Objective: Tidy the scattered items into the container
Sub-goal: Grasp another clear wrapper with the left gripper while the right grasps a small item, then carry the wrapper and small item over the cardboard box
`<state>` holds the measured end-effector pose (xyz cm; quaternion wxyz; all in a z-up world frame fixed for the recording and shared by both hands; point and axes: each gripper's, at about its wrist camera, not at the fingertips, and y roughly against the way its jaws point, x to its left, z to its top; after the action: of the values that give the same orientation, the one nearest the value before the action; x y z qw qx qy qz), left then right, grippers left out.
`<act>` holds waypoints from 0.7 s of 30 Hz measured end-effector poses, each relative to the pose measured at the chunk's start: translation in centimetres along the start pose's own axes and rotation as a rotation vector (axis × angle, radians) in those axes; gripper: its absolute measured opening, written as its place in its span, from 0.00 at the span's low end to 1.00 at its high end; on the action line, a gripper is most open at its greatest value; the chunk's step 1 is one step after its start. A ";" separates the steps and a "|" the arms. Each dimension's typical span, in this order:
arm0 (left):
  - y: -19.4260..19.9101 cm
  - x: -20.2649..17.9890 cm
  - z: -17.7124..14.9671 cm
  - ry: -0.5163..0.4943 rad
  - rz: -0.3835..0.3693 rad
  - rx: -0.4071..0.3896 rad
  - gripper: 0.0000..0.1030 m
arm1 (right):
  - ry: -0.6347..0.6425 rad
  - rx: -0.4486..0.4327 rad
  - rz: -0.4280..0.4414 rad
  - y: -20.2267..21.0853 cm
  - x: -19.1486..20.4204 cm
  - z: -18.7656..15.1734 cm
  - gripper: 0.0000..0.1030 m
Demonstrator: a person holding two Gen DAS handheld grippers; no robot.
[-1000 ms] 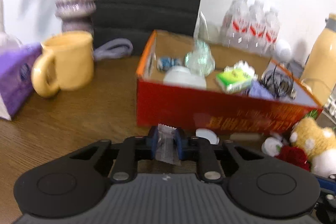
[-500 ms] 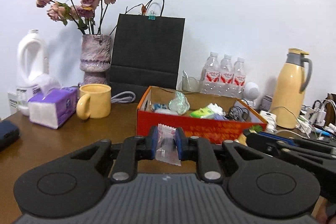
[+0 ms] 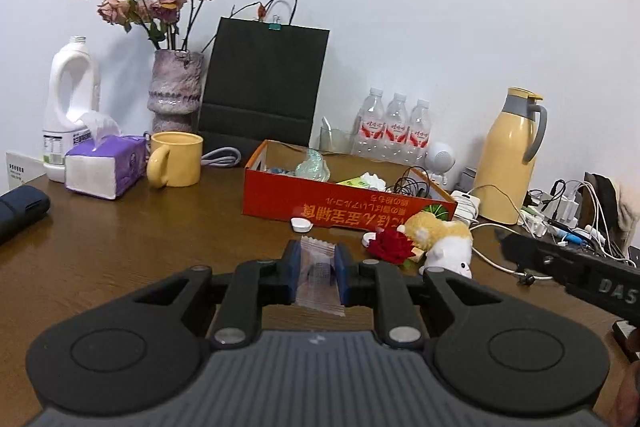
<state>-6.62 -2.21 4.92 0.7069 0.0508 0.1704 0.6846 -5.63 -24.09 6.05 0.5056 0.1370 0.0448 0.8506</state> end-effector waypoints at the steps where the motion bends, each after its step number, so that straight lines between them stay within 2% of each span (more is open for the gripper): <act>1: 0.0 0.1 -0.1 0.004 0.000 0.005 0.18 | 0.007 -0.001 0.001 0.1 0.1 -0.1 0.12; 7: -2.3 0.5 0.3 0.003 0.001 0.032 0.18 | -0.012 0.046 0.028 -2.1 0.3 -0.9 0.12; 11: -5.3 0.7 3.4 0.020 -0.054 0.026 0.18 | -0.010 0.054 0.044 -4.9 -0.1 0.7 0.12; 15: -9.3 0.4 8.4 -0.011 -0.060 -0.028 0.18 | -0.001 0.021 0.060 -9.1 -0.5 4.6 0.12; 19: -14.1 0.7 14.6 -0.021 -0.081 -0.047 0.18 | 0.003 0.001 0.064 -14.5 -1.2 10.2 0.12; 21: -16.2 0.7 15.9 -0.050 -0.056 -0.051 0.18 | -0.004 -0.003 0.066 -17.1 -1.7 12.5 0.12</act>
<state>13.73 0.06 14.75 0.7309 0.0451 0.1368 0.6671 13.10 -18.09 13.99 0.4774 0.1393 0.0382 0.8667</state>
